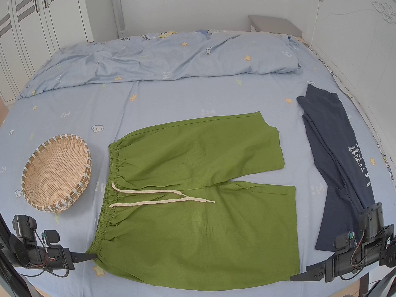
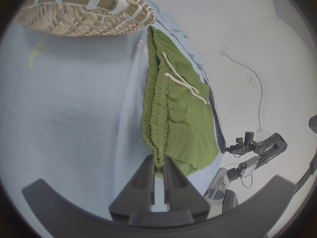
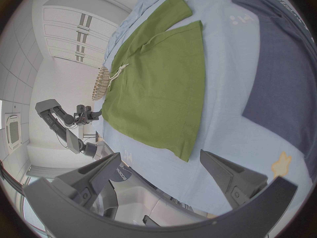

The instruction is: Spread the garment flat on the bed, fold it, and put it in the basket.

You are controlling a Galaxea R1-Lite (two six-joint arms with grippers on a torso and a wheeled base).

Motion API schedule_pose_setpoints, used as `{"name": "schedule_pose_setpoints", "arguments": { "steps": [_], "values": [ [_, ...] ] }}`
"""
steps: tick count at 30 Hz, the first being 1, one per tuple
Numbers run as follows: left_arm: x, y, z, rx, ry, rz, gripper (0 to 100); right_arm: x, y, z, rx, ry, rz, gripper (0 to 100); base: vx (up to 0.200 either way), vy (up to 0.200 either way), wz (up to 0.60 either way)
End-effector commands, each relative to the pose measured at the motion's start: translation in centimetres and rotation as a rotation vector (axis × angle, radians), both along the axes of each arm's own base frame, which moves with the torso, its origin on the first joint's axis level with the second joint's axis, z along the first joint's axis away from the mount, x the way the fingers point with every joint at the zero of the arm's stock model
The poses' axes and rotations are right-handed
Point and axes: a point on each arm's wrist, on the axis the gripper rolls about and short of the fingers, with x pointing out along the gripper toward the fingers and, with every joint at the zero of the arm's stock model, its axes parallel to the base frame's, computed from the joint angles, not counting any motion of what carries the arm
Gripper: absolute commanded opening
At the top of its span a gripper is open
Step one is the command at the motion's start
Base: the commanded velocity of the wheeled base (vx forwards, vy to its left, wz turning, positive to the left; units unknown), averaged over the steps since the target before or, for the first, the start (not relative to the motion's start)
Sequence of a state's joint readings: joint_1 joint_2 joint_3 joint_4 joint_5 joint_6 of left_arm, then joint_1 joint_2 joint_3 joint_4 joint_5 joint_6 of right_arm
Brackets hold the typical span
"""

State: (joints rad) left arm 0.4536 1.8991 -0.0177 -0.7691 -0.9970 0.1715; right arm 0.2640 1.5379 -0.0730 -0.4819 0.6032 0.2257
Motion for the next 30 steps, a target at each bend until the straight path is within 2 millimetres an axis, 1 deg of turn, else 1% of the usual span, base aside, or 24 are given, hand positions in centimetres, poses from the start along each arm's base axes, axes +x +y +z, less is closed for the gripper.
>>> {"name": "schedule_pose_setpoints", "arguments": {
  "steps": [1,5,10,13,17,22,23,30],
  "values": [
    [-0.5,-0.1,-0.1,-0.006,0.014,0.004,0,0.0,0.1,-2.0,-0.022,0.095,0.021,100,0.0,0.0,0.0],
    [-0.4,-0.1,-0.1,-0.006,0.014,0.003,0,0.1,0.1,-2.8,-0.021,0.104,0.022,100,0.0,0.0,0.0],
    [-0.4,-0.2,-0.1,-0.005,0.011,-0.004,0,0.7,0.7,-4.1,-0.031,0.139,0.052,100,0.0,0.0,0.0],
    [-0.4,-0.2,0.0,-0.005,0.011,-0.001,0,1.0,0.9,-4.2,-0.025,0.128,0.057,100,0.0,0.0,0.0],
    [-0.4,-0.2,0.0,-0.004,0.009,-0.003,0,1.6,1.2,-4.3,0.037,0.118,0.071,100,0.0,0.0,0.0],
    [-0.4,-0.3,0.0,-0.005,0.011,-0.003,0,1.9,1.5,-4.8,0.06,0.125,0.088,100,0.0,0.0,0.0],
    [-0.4,-0.3,0.0,-0.006,0.012,-0.004,0,2.1,1.7,-5.3,0.058,0.139,0.094,100,0.0,0.0,0.0],
    [-0.4,-0.3,0.0,-0.004,0.009,-0.004,0,2.3,1.6,-5.2,0.085,0.138,0.088,100,0.0,0.0,0.0]
  ]
}}
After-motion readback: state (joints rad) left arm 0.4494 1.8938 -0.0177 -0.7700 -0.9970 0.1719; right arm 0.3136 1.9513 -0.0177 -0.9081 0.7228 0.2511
